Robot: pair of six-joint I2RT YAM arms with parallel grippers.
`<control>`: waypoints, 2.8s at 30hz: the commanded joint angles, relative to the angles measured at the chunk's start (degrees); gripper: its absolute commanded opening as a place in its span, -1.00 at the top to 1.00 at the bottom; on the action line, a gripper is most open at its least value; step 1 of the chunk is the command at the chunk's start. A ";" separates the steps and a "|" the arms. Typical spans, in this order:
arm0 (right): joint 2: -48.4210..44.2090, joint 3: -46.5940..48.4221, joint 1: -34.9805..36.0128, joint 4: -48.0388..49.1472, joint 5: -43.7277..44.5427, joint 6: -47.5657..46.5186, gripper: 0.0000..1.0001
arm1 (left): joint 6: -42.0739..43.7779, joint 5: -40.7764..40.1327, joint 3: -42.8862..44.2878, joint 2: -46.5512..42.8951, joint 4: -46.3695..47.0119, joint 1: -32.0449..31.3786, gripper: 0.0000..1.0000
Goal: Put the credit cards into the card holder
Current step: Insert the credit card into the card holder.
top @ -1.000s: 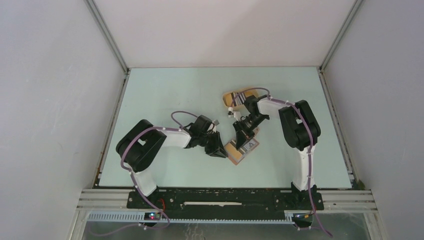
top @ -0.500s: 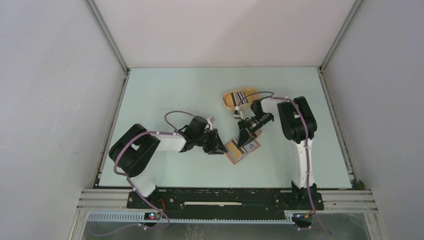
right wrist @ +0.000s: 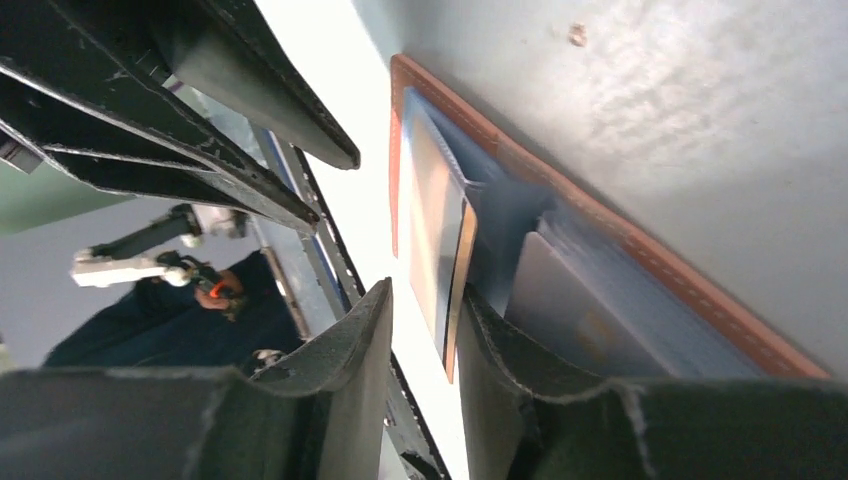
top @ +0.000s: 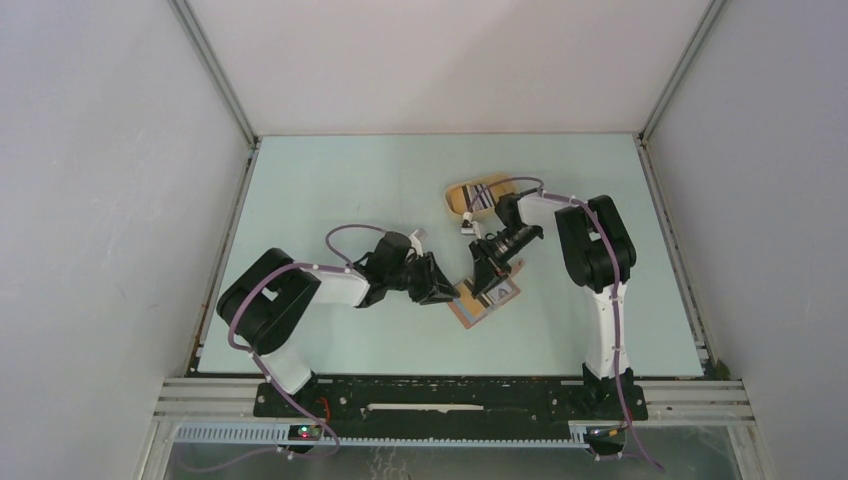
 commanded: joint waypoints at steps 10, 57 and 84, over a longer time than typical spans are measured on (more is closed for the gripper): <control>-12.32 -0.49 4.24 4.22 14.42 0.19 0.04 | -1.48 0.22 -1.88 -3.80 2.75 0.41 0.35; -6.54 0.84 6.44 5.59 14.55 1.14 0.85 | -4.48 -1.18 -3.90 0.17 9.02 0.63 0.26; -7.88 -0.55 10.21 14.51 28.44 7.91 0.87 | -3.77 -3.62 -5.31 -1.54 9.08 0.61 0.25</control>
